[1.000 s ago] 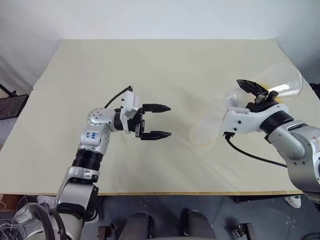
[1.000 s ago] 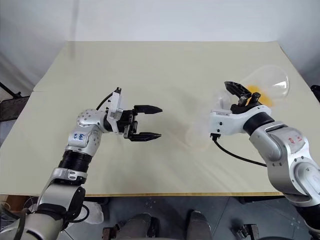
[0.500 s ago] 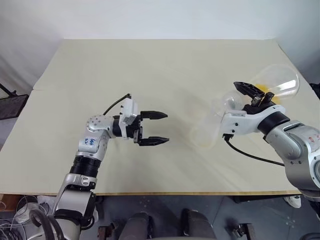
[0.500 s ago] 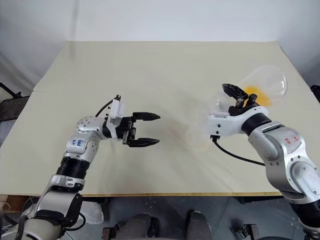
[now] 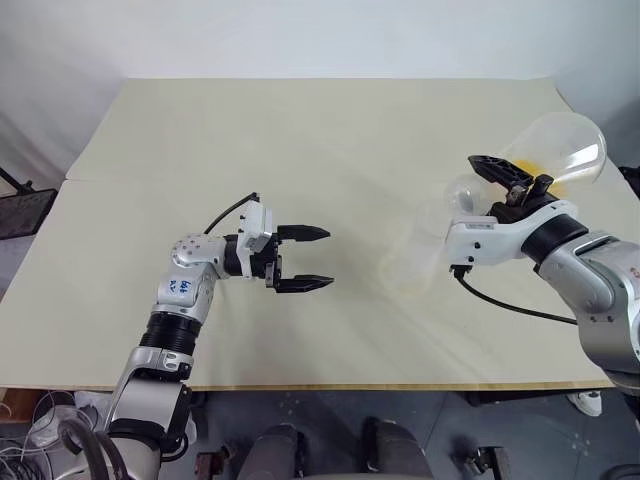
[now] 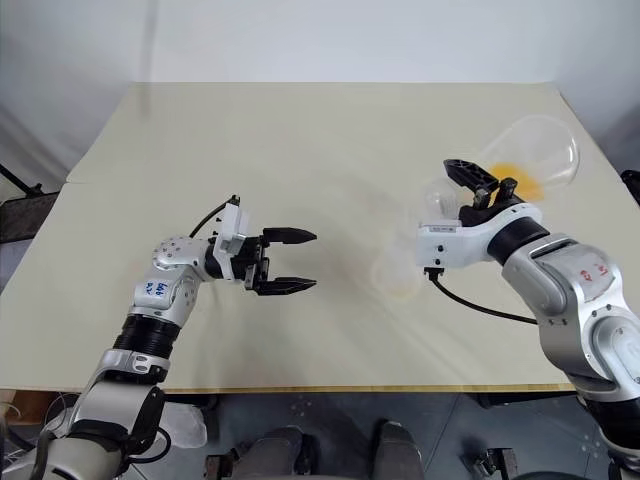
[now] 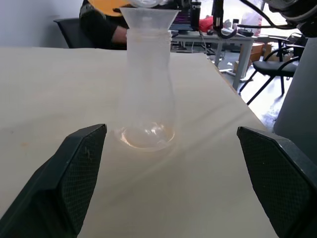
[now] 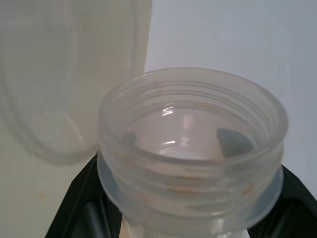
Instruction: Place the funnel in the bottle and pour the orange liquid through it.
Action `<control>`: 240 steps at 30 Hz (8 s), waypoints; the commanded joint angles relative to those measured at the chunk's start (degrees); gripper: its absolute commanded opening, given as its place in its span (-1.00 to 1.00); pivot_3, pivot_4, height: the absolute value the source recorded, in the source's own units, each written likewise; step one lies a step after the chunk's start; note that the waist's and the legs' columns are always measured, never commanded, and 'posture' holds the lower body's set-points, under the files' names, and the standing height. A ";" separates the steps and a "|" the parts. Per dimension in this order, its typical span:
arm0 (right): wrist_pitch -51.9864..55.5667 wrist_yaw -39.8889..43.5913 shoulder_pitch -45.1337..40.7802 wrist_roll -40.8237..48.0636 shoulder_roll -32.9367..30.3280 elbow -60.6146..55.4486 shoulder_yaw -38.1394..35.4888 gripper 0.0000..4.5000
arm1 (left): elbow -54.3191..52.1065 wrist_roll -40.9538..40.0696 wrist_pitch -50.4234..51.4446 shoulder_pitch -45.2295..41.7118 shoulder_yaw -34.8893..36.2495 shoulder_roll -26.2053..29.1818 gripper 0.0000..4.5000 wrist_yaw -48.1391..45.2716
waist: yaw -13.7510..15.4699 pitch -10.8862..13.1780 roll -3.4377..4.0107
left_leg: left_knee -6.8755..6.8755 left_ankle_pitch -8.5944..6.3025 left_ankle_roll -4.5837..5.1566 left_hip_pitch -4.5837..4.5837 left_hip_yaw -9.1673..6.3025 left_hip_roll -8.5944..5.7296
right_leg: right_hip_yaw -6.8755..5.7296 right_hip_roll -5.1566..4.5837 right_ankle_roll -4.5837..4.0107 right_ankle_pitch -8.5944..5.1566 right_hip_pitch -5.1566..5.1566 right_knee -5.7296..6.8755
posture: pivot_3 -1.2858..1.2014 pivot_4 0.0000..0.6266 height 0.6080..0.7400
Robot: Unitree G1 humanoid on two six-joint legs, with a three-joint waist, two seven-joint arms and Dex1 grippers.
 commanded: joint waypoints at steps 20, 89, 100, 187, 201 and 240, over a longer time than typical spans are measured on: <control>-6.33 1.24 -1.10 -3.09 -1.84 0.57 -4.60 0.11 | 0.43 -0.12 -1.61 0.01 0.33 -0.53 1.00 -0.30 | 0.02 0.00 0.00 | 0.00 0.00 0.00 0.00 0.00 0.00 | 0.00 0.00 0.00 0.00 0.00 0.01 | 0.03 -0.52 1.00; -20.35 -0.62 -6.05 -6.38 -2.77 8.70 -4.30 0.11 | -1.67 -0.40 -0.65 1.02 0.47 -1.31 1.00 0.57 | -0.01 0.00 0.00 | 0.01 0.00 0.00 0.00 0.00 0.00 | 0.00 -0.01 0.00 0.00 0.00 0.02 | 0.03 -0.52 1.00; -21.94 -1.32 -6.81 -6.89 -2.82 9.85 -4.10 0.11 | -1.51 -0.34 -0.70 0.99 0.35 -1.42 1.00 0.84 | -0.03 0.00 0.00 | 0.01 0.00 0.00 0.00 0.00 0.01 | 0.00 -0.01 0.00 0.00 0.00 0.02 | 0.03 -0.52 1.00; 34.91 1.84 -8.54 40.11 33.41 -0.59 -37.07 0.11 | 3.43 0.15 -0.86 -6.11 1.35 2.47 1.00 -2.18 | 0.02 0.00 0.00 | 0.03 0.00 0.01 0.07 -0.13 -0.10 | -0.07 -0.05 0.00 0.00 -0.04 0.40 | 0.03 -0.52 1.00; 20.39 -3.16 -1.30 49.46 28.68 19.03 -40.11 0.11 | 0.04 -0.37 1.65 -3.34 1.68 3.09 1.00 -1.25 | -0.66 0.00 0.03 | -0.04 0.00 0.01 0.13 0.02 -0.05 | 0.03 -0.04 0.00 0.00 -0.12 0.44 | 0.03 -0.52 1.00; 32.21 15.23 18.09 89.96 8.87 -8.10 -47.80 0.99 | -3.29 -4.14 7.77 -0.04 7.98 2.91 1.00 5.31 | 0.19 0.01 -0.01 | 0.02 0.01 0.03 0.10 -0.04 -0.03 | 0.02 -0.08 0.00 0.00 -0.08 0.41 | 0.03 -0.52 1.00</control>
